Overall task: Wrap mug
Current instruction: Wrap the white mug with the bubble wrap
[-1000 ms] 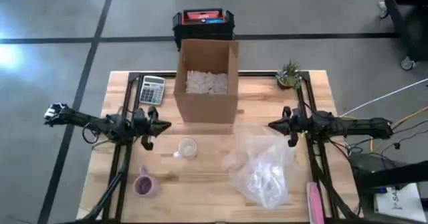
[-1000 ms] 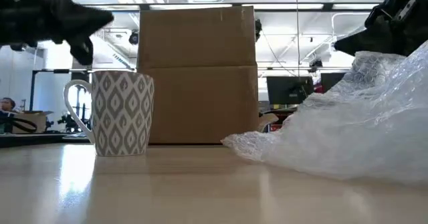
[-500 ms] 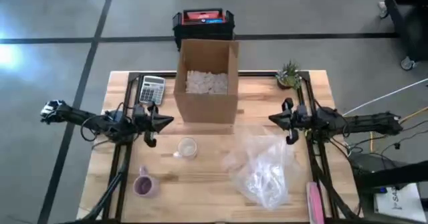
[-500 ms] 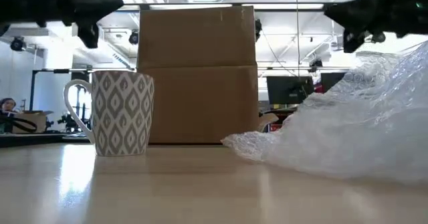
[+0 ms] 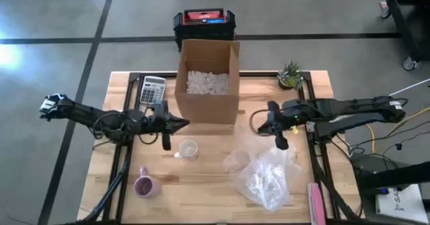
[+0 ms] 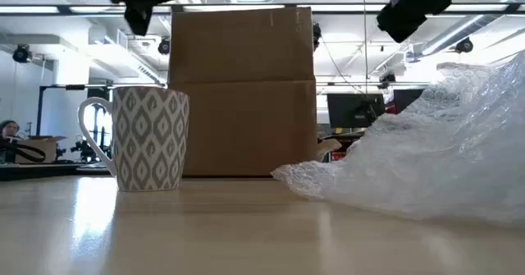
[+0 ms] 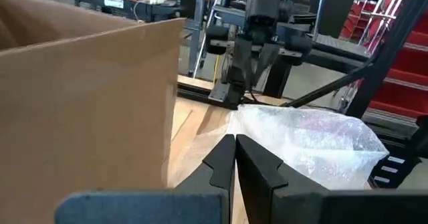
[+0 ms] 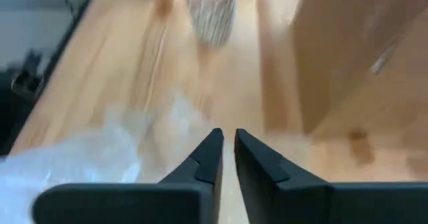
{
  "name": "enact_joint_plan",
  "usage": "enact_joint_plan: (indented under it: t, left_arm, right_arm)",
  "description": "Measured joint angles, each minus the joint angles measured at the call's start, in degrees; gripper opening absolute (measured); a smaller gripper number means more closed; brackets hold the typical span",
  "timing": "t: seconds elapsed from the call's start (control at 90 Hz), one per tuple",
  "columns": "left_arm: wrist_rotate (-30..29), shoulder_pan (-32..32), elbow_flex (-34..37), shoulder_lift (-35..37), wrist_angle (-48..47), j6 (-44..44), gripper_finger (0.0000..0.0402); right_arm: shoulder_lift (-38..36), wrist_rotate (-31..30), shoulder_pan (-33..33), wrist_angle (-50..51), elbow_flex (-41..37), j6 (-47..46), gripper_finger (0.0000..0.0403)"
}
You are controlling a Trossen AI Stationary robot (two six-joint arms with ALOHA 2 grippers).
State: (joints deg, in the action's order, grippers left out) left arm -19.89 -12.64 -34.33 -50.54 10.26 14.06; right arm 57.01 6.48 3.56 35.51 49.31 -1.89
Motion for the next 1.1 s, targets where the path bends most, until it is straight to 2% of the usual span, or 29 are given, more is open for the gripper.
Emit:
enact_joint_plan:
  t: [0.156, 0.322, 0.444, 0.556, 0.611, 0.678, 0.744, 0.844, 0.889, 1.1]
  left_arm:
    - [2.5, 0.0, -3.6, -6.7, -0.2, 0.0, 0.0]
    - [4.0, 0.0, -6.2, -12.2, -0.8, 1.0, 0.0]
    - [4.0, 0.0, -6.4, -15.0, -0.6, 3.7, 0.0]
    - [4.0, 0.0, -5.8, -17.1, -0.6, 5.9, 0.0]
    - [4.0, 0.0, -5.7, -18.2, -0.6, 6.2, 0.0]
    - [4.0, 0.0, -5.9, -19.4, -0.6, 6.4, 0.0]
    - [4.0, 0.0, -6.4, -20.5, -0.2, 6.4, 0.0]
    - [4.0, 0.0, -7.0, -22.0, 0.0, 6.3, 0.0]
    - [4.0, 0.0, -7.2, -22.6, 0.1, 6.2, 0.0]
    - [4.0, 0.0, -10.1, -25.0, -0.2, 5.8, 0.0]
  right_arm:
    - [6.8, -0.8, 2.5, 4.4, 1.8, 0.0, 0.0127]
    - [14.0, -6.2, 1.6, 4.1, 0.1, 0.1, 0.0206]
    - [19.8, -6.5, 0.0, 2.3, -1.1, 0.5, 0.024]
    - [25.0, -6.5, -1.0, 0.9, -1.1, 2.0, 0.0251]
    - [26.9, -6.5, -1.4, 0.3, -1.1, 3.0, 0.0243]
    - [28.4, -5.0, -1.4, -0.6, -1.0, 4.9, 0.0211]
    - [29.0, -4.5, -1.4, -0.3, -0.2, 6.1, 0.0156]
    - [28.3, -3.0, -1.5, 0.6, 1.3, 9.2, 0.0048]
    - [27.4, -2.5, -1.5, 2.1, 2.5, 10.3, 0.002]
    - [18.0, -2.0, -1.4, 8.5, 12.3, 10.5, 0.001]
